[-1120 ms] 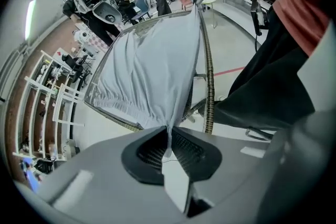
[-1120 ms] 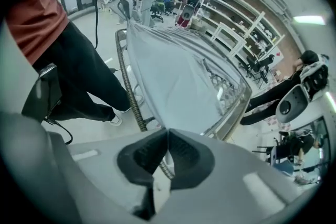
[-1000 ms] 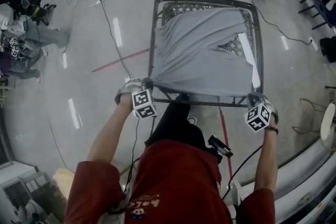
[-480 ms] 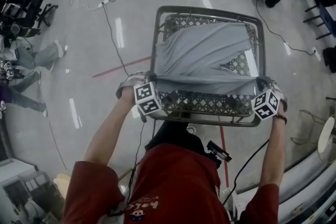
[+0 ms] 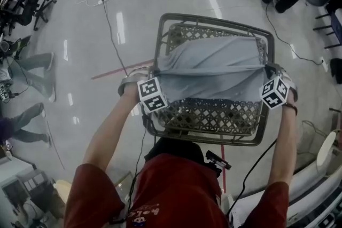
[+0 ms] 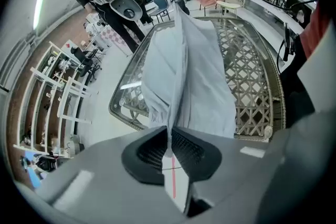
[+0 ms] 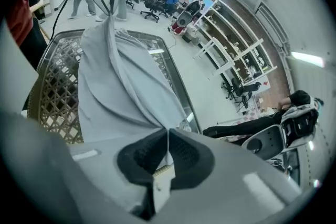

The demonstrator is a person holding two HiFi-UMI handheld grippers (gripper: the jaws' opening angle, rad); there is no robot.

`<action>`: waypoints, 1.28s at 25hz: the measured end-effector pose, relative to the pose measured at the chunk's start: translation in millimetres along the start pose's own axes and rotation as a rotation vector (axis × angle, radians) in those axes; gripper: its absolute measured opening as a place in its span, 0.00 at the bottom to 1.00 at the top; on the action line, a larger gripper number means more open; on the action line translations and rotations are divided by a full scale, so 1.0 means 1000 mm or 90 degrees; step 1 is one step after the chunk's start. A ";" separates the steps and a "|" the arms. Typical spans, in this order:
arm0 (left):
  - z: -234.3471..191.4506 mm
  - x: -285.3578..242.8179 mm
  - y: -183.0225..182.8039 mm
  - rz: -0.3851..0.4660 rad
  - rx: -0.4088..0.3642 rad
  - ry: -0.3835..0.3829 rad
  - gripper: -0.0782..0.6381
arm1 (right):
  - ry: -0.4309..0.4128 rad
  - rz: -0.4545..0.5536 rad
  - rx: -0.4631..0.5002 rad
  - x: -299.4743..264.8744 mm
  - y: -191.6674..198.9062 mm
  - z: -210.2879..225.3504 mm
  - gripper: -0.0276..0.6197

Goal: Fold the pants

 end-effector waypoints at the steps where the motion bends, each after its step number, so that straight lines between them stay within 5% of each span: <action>1: -0.005 -0.005 0.000 0.000 0.002 0.000 0.16 | 0.001 -0.002 0.005 -0.006 -0.005 0.006 0.06; 15: -0.052 -0.062 0.017 -0.025 0.081 0.016 0.16 | -0.007 -0.040 0.072 -0.115 -0.073 0.080 0.06; 32: -0.058 -0.103 0.032 -0.034 0.109 0.019 0.26 | -0.045 -0.106 0.051 -0.218 -0.066 0.047 0.09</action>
Point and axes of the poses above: the fingertips, and each gripper's own axes: x backward along the fingers, z to its right, y out of its underside, the point moved 4 cm from there along x, backward along the fingers, and after that the axes turned 7 degrees about -x, right-handed, at the moved point
